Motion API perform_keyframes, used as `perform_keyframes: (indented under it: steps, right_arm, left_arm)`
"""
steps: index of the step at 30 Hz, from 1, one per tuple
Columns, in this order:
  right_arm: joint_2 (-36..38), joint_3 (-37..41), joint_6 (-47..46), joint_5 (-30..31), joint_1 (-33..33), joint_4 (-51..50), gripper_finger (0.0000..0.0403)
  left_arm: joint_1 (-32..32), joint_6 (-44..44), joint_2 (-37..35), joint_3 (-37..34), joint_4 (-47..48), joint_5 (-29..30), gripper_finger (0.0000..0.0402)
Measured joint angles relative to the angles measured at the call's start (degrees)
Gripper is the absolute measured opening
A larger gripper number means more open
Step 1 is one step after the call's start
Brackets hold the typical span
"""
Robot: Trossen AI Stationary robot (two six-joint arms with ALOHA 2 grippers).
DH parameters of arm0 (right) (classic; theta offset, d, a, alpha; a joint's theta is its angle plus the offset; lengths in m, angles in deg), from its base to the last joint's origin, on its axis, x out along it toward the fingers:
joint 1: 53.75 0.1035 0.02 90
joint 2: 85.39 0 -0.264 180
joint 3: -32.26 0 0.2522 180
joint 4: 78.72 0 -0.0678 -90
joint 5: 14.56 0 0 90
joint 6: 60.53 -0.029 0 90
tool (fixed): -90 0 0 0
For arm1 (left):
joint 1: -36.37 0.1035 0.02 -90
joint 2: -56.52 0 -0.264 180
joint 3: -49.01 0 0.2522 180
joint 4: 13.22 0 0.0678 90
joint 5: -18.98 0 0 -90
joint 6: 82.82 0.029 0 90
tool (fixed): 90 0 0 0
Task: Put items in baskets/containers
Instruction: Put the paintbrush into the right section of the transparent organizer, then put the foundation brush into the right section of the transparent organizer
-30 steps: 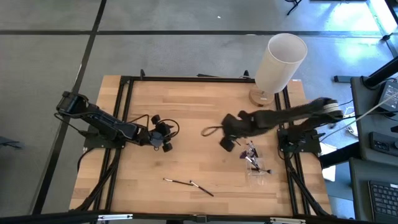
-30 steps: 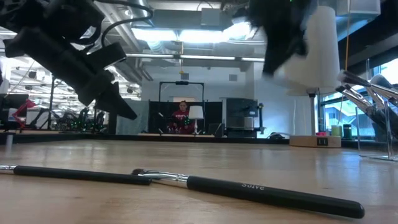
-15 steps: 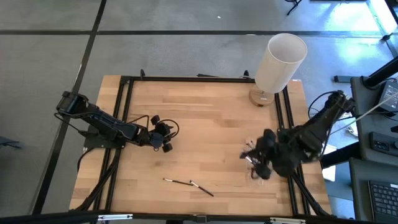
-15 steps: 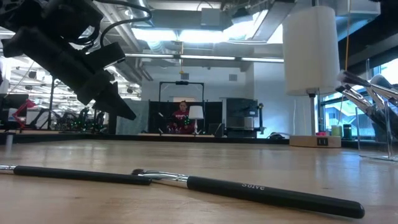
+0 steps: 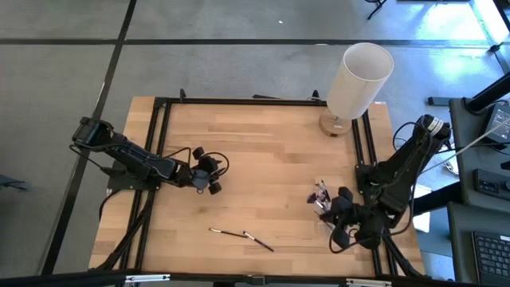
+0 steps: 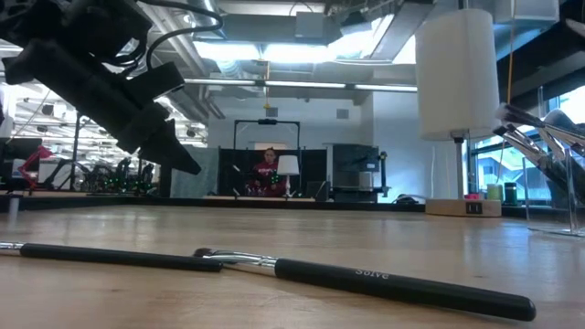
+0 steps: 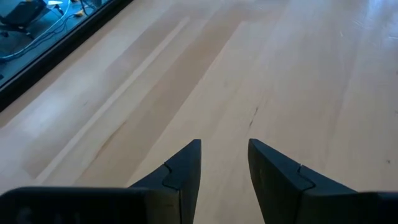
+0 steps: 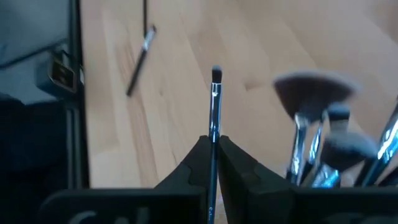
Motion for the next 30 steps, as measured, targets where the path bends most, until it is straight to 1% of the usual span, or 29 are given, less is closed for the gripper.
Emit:
perform_keyframes:
  steps: [5,10,15,21,23,27,28,30]
  right_arm:
    - [0.00,1.92,-0.72,-4.17,0.01,-0.46,0.0029]
    - [0.02,2.07,-1.77,-4.86,-0.03,-1.08,0.0063]
    - [0.02,2.07,-3.61,-5.08,-0.67,-1.08,0.0091]
    - [0.02,-0.38,-3.89,-4.53,-2.00,-1.43,0.0095]
    - [0.02,-2.58,-2.54,-3.06,-2.93,-1.46,0.0093]
    - [0.11,-6.77,-0.12,1.52,-6.44,1.18,0.0092]
    - [0.01,-7.40,0.07,0.96,-8.25,2.64,0.0091]
    - [-1.27,-8.45,1.32,-3.71,-12.75,5.04,0.0091]
  left_arm:
    - [0.00,-0.06,0.00,-0.02,0.00,0.01,0.0127]
    - [0.00,0.26,0.00,-0.02,0.00,-1.31,0.0127]
    - [-0.02,2.57,0.00,-0.02,-0.09,-5.10,0.0127]
    - [-0.02,7.54,0.02,-0.06,-3.92,-13.30,0.0127]
    - [-0.04,9.05,0.02,-0.06,-6.09,-15.10,0.0127]
    - [-0.02,10.18,0.02,-0.06,-8.78,-14.91,0.0127]
    - [-0.02,10.22,0.02,-0.06,-9.04,-14.74,0.0127]
    - [-0.02,10.26,0.02,-0.06,-9.03,-14.60,0.0127]
